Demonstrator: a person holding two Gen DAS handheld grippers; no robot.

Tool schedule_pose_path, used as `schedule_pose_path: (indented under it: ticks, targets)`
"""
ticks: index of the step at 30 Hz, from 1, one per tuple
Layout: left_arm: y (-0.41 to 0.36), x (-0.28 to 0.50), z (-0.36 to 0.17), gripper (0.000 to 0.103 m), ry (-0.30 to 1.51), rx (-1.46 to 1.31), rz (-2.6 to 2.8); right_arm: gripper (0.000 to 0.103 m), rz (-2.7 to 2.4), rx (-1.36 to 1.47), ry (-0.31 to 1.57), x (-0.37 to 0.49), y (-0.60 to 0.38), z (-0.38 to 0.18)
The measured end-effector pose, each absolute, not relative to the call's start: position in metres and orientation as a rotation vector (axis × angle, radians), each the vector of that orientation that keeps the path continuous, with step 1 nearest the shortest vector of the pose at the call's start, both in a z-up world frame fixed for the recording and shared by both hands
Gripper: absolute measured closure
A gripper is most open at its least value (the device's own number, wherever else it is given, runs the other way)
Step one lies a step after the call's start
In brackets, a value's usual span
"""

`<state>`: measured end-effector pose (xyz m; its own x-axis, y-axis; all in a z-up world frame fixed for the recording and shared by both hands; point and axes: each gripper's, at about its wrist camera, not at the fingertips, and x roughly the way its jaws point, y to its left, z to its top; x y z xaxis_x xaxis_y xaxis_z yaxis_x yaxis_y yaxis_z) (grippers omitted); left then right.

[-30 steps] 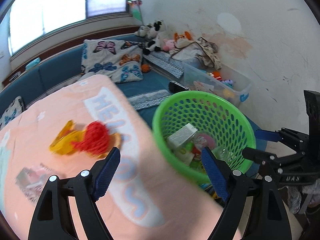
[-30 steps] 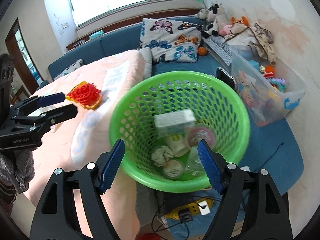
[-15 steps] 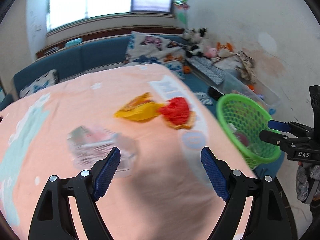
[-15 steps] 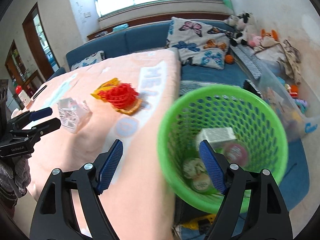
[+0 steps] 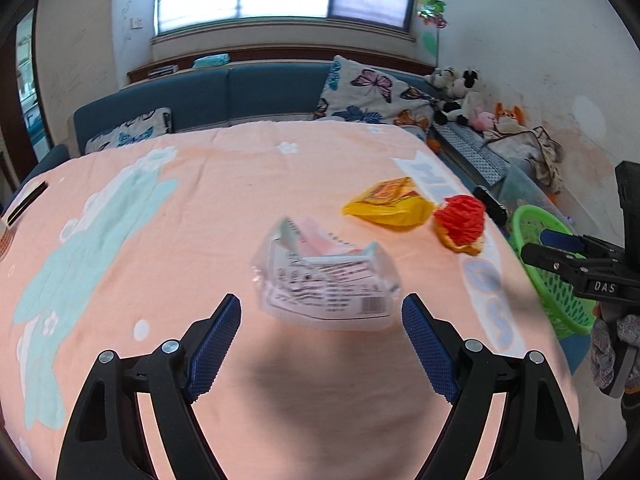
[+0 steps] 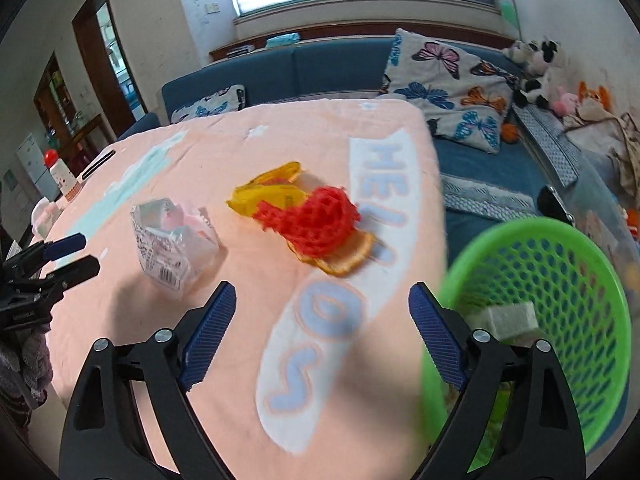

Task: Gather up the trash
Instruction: 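Grasp the plastic wrapper with the left gripper while the right grasps the red mesh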

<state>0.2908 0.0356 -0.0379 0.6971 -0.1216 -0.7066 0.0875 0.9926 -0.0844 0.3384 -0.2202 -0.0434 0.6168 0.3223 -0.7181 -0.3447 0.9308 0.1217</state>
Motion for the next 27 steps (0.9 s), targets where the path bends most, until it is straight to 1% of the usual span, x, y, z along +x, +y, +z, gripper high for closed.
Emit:
schedule_pose_path:
  ticks: [8,17,21,25,27]
  targets:
    - [0.049,0.305,-0.05,0.023,0.813,-0.077,-0.107,0.014,0.38,-0.03,0.846,0.375,-0.197,-0.054]
    - [0.06,0.342,-0.052,0.024,0.82,-0.113,-0.068,0.015,0.366,-0.027,0.864,0.397,-0.187,-0.066]
    - [0.066,0.363,-0.059,0.031,0.854,-0.147,-0.058,0.018,0.365,-0.027,0.867,0.401,-0.186,-0.069]
    - [0.071,0.378,-0.065,0.033,0.877,-0.175,-0.059,0.023,0.364,-0.013,0.876,0.404,-0.187,-0.071]
    - [0.07,0.384,-0.069,0.039,0.89,-0.168,-0.069,0.027,0.366,-0.005,0.88,0.406,-0.189,-0.072]
